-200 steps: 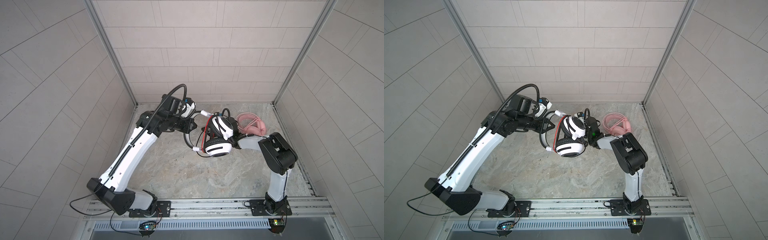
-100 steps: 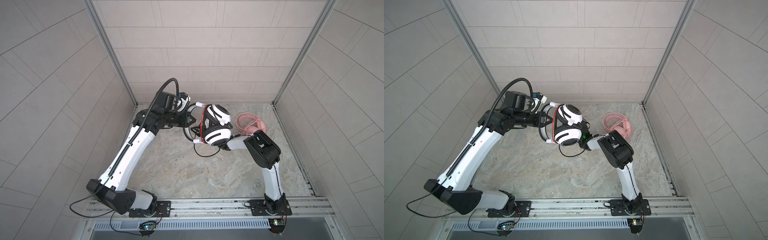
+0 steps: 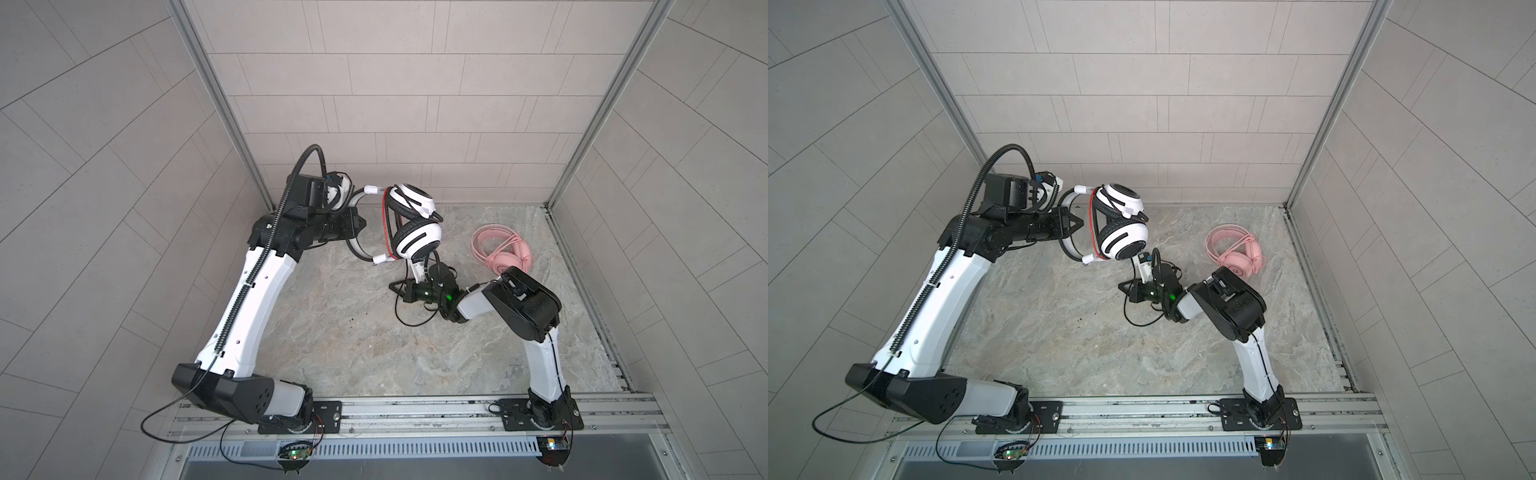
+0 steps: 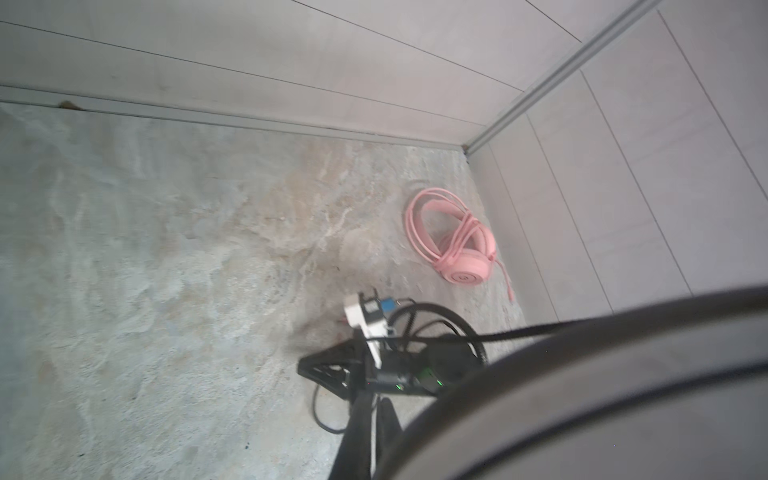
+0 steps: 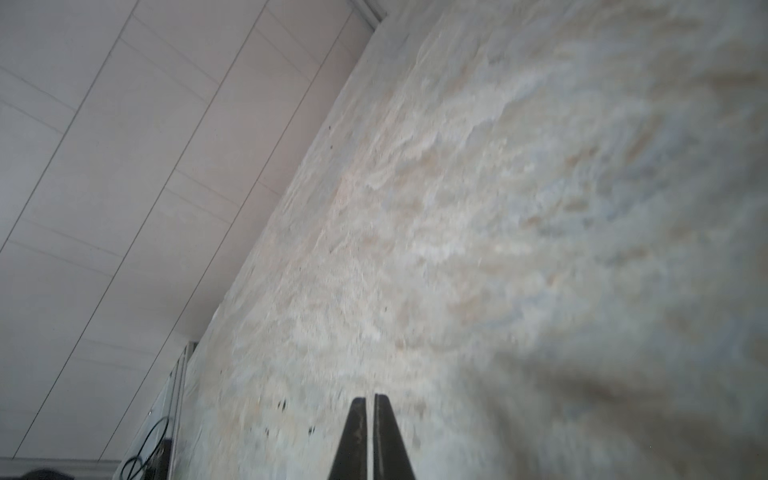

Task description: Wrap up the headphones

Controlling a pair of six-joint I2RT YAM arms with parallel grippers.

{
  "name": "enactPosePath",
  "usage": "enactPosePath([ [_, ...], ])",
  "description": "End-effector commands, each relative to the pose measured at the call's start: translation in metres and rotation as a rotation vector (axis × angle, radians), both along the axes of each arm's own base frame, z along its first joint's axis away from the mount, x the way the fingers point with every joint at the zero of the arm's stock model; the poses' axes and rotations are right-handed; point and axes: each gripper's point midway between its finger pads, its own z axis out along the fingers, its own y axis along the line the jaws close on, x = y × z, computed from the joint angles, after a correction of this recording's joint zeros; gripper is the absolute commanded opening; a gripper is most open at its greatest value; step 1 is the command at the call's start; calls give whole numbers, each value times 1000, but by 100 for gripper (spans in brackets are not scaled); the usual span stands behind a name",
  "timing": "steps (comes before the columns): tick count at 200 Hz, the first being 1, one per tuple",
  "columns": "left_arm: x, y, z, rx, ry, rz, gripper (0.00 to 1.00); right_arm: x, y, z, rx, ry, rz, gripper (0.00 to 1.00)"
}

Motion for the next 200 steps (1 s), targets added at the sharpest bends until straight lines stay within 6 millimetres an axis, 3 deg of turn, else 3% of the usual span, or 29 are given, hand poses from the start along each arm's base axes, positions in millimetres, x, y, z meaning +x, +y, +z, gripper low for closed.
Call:
enactPosePath([
  [1,34,34,17,-13,-85,193,0,-38,-9,12,-53,-43,35,2],
  [24,59,67,9,78,-118,358,0,-87,-25,10,-148,-61,59,1],
  [53,85,97,-3,151,-128,505,0,-142,-30,14,-373,-115,150,1],
  [93,107,119,-17,241,-144,613,0,-179,-41,49,-522,-241,208,1],
  [97,108,119,-20,252,-141,614,0,-178,-36,65,-504,-269,205,1],
  [127,114,122,-47,337,-95,607,0,-180,-43,114,-561,-364,219,1],
  [155,108,117,-94,485,-16,557,0,-172,-52,165,-596,-473,199,1],
  [181,94,92,-137,548,56,455,0,-156,-59,214,-593,-550,164,1],
  [200,80,67,-150,614,67,356,0,-139,-69,242,-604,-588,123,1],
])
